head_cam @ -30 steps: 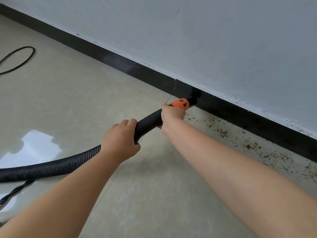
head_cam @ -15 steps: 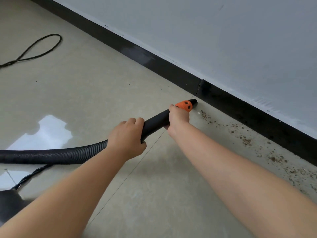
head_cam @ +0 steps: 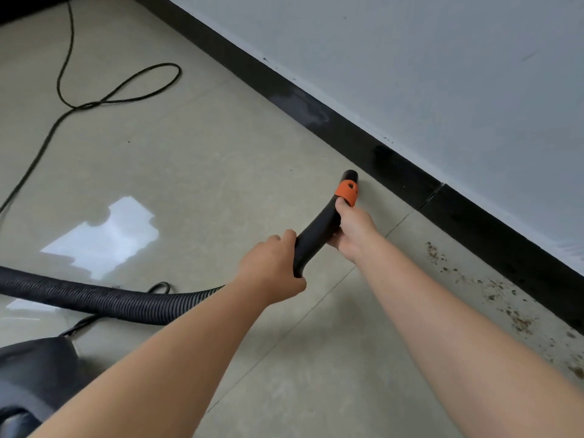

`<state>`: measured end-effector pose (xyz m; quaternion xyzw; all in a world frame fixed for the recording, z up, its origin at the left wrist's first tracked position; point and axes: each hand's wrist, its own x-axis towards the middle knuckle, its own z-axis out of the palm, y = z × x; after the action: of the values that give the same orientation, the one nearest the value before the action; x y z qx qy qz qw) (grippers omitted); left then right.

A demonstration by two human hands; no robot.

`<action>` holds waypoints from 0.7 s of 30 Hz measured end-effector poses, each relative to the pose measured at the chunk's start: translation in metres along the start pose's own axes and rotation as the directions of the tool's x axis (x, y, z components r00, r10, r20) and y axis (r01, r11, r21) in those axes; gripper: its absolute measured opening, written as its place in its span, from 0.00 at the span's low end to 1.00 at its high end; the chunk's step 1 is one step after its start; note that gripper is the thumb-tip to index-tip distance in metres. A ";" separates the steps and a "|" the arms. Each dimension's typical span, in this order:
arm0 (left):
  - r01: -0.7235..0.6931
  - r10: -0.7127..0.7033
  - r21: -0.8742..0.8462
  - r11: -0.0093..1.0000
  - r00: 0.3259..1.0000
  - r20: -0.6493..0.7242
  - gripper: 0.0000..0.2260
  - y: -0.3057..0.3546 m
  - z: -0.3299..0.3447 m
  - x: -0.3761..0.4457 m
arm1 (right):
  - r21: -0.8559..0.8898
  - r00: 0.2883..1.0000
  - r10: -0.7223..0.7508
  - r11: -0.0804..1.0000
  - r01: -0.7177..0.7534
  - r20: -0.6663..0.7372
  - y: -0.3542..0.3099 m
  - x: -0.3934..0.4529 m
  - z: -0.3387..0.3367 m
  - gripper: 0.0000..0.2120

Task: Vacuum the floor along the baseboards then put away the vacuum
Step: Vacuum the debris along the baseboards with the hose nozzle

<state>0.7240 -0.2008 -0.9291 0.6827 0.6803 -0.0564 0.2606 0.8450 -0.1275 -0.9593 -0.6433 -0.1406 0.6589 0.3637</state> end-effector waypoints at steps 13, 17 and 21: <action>0.101 -0.117 -0.154 0.983 0.989 -0.095 0.15 -0.024 -0.008 0.020 | -0.106 0.996 -0.035 0.993 0.044 0.081 -0.010 0.016 0.053 0.17; 0.181 -0.207 -0.193 0.964 0.970 -0.127 0.15 -0.033 -0.010 0.005 | -0.207 0.994 -0.038 0.977 0.058 0.100 0.001 0.010 0.080 0.16; 0.193 -0.216 -0.205 0.960 0.971 -0.097 0.14 -0.036 -0.010 -0.017 | -0.264 0.998 -0.049 0.963 0.058 0.039 0.019 0.002 0.084 0.19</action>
<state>0.6856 -0.2142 -0.9236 0.5821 0.7638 0.0240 0.2776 0.7599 -0.1158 -0.9623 -0.6716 -0.2507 0.6342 0.2897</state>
